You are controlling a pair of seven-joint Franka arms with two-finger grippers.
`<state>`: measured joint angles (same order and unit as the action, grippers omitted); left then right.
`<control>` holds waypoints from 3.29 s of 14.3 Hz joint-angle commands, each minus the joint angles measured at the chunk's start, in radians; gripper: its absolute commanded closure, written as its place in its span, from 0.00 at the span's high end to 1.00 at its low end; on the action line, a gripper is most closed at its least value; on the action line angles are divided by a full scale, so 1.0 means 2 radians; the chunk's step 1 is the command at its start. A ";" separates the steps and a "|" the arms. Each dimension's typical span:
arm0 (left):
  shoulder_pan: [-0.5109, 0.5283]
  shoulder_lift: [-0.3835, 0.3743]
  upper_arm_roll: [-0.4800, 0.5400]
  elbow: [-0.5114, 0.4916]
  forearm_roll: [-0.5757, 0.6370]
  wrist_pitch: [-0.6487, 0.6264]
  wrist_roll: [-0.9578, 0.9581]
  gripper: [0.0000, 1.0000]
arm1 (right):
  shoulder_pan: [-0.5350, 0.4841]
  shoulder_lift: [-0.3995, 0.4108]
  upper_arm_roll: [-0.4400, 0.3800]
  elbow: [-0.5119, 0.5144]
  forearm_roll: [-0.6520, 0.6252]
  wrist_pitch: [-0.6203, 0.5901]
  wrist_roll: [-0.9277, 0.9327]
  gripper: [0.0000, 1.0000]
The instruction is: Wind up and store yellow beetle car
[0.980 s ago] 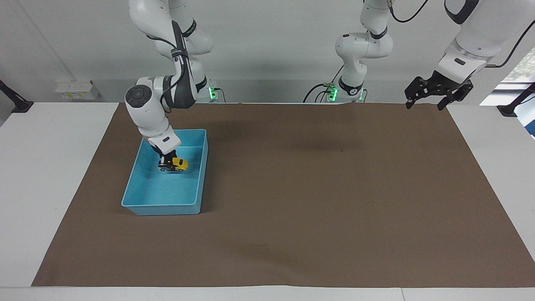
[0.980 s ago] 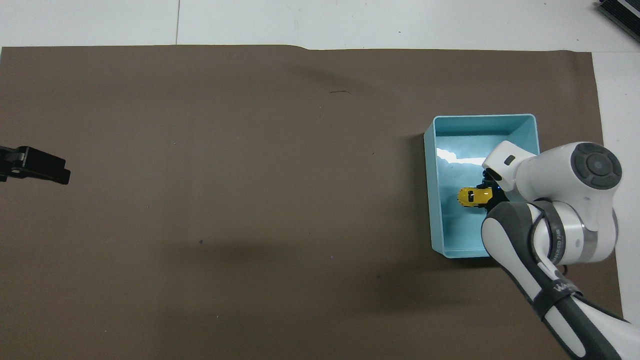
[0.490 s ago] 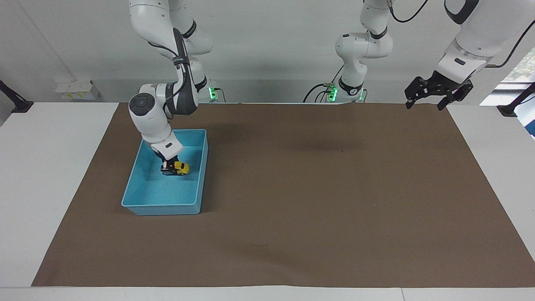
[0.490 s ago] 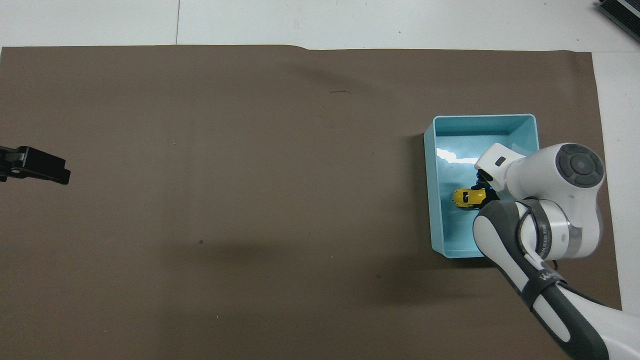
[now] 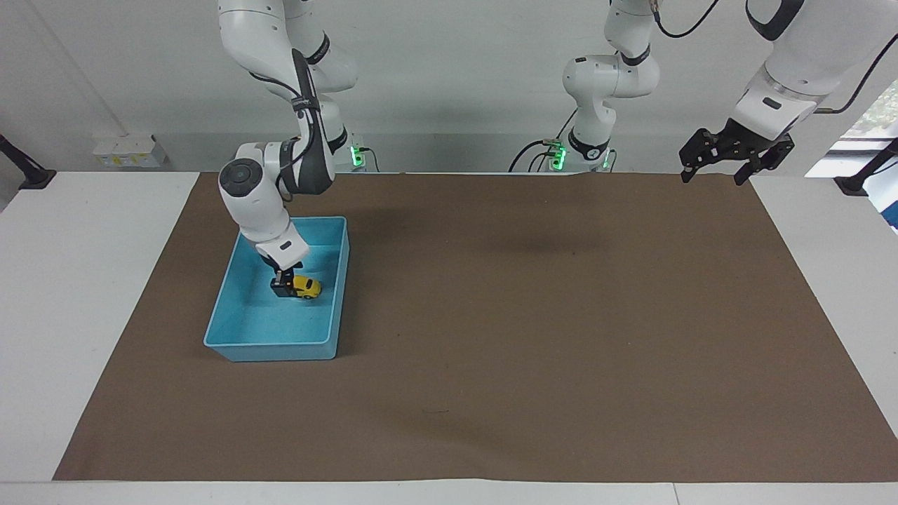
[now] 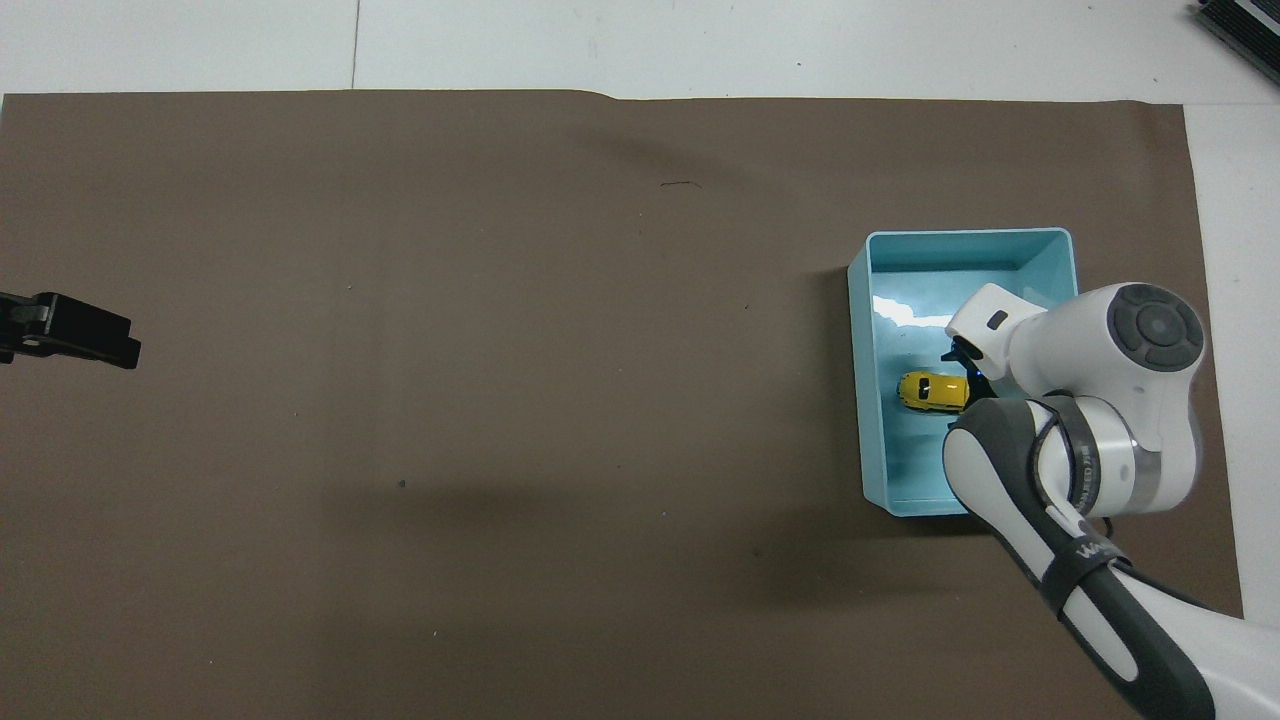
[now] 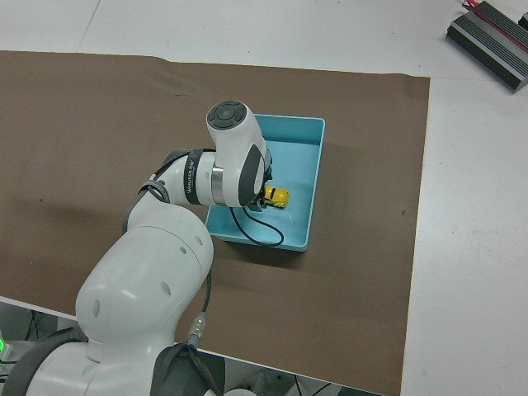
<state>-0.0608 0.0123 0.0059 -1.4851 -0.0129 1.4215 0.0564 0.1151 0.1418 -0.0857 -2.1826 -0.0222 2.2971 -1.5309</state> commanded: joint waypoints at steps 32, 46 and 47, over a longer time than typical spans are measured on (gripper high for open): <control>0.003 -0.004 -0.002 -0.001 0.004 -0.005 -0.005 1.00 | -0.022 -0.093 -0.005 0.281 0.037 -0.329 0.713 1.00; 0.003 -0.004 -0.002 -0.001 0.004 -0.005 -0.005 1.00 | -0.019 -0.093 0.001 0.296 0.036 -0.330 0.712 1.00; 0.003 -0.004 -0.002 -0.001 0.004 -0.005 -0.005 1.00 | -0.020 -0.093 0.001 0.297 0.036 -0.330 0.712 1.00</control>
<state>-0.0608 0.0123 0.0059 -1.4851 -0.0129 1.4214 0.0561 0.0848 -0.0448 -0.0939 -1.5985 0.0499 1.6451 -0.1256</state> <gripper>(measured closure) 0.000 0.000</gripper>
